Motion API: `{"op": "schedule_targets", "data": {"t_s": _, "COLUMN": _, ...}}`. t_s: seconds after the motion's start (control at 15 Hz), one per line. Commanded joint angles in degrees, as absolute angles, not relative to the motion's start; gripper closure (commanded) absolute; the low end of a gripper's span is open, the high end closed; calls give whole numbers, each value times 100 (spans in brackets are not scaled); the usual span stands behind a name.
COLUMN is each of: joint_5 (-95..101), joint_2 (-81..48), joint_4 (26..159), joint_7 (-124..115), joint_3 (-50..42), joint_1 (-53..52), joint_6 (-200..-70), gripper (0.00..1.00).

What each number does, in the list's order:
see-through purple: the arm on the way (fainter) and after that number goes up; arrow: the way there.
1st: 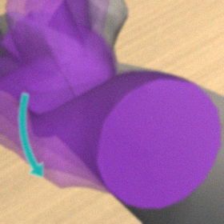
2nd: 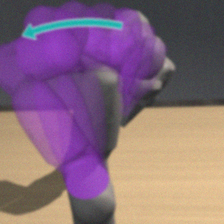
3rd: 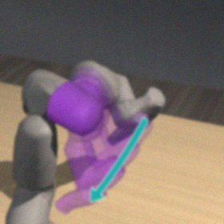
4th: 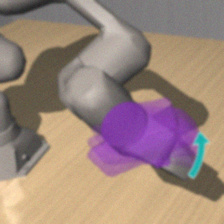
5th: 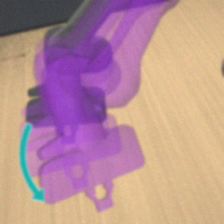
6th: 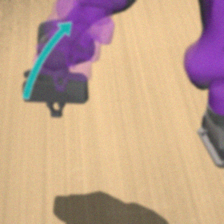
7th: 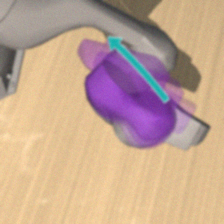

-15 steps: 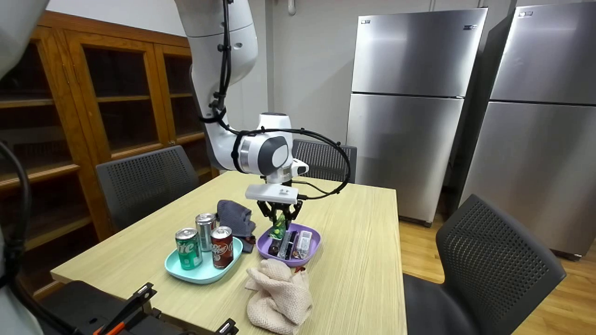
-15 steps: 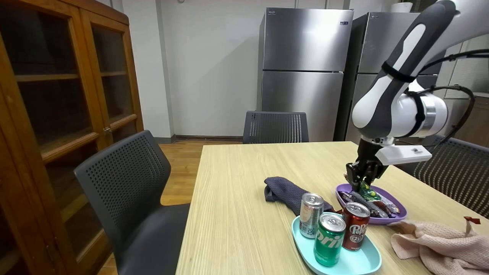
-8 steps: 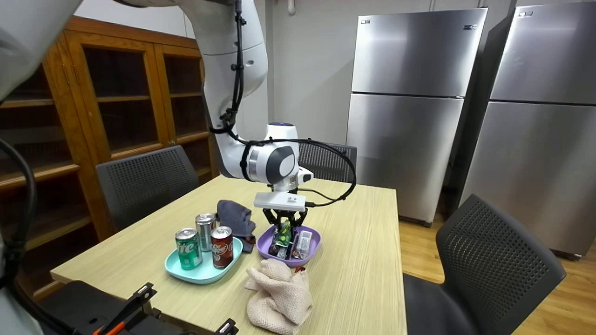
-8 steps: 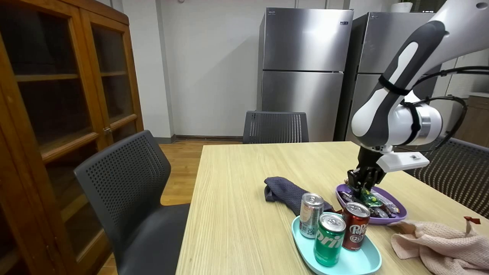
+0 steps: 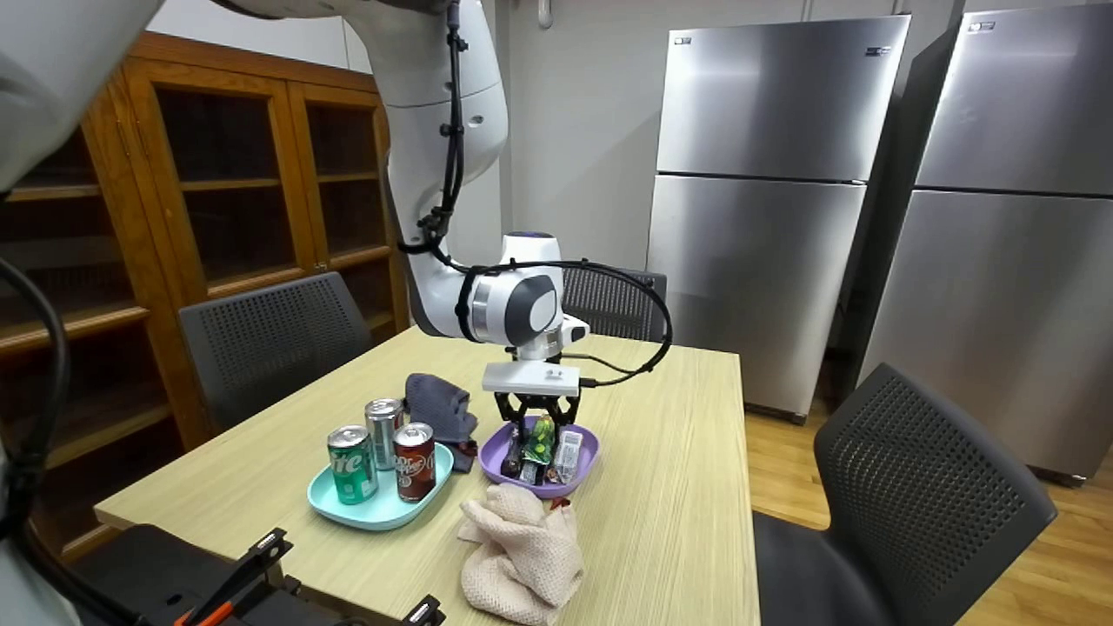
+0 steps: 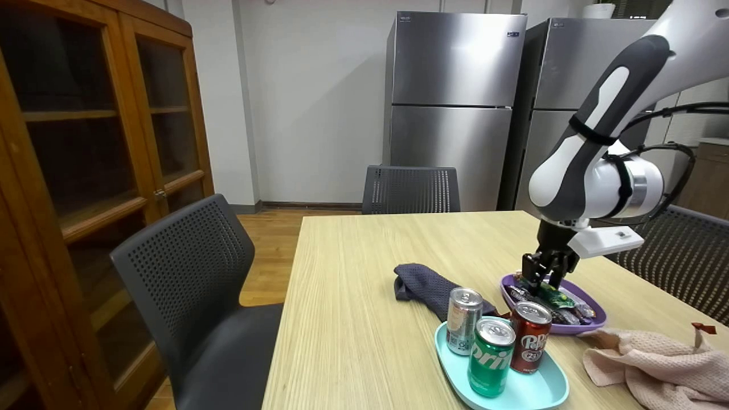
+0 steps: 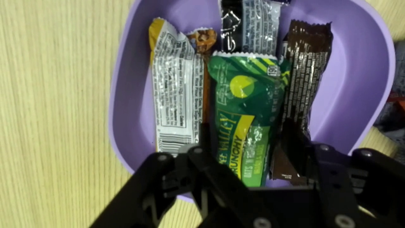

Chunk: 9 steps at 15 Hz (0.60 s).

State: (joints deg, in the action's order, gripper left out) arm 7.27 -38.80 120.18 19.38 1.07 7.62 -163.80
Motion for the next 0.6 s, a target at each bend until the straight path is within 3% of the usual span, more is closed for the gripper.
{"op": "schedule_targets", "data": {"t_s": 0.0, "joint_5": 761, "joint_2": -3621, "joint_4": 12168, "joint_7": 2002, "joint_3": 248, "joint_1": 892, "joint_6": -16329, "gripper": 6}}
{"op": "schedule_targets", "data": {"t_s": 0.13, "joint_5": 665, "joint_2": -3473, "joint_4": 12297, "joint_7": 1995, "joint_3": 350, "joint_1": 976, "joint_6": -16393, "gripper": 0}}
{"op": "schedule_targets", "data": {"t_s": 0.53, "joint_5": 144, "joint_2": -2748, "joint_4": 13092, "joint_7": 1864, "joint_3": 824, "joint_1": 1264, "joint_6": -16779, "gripper": 0}}
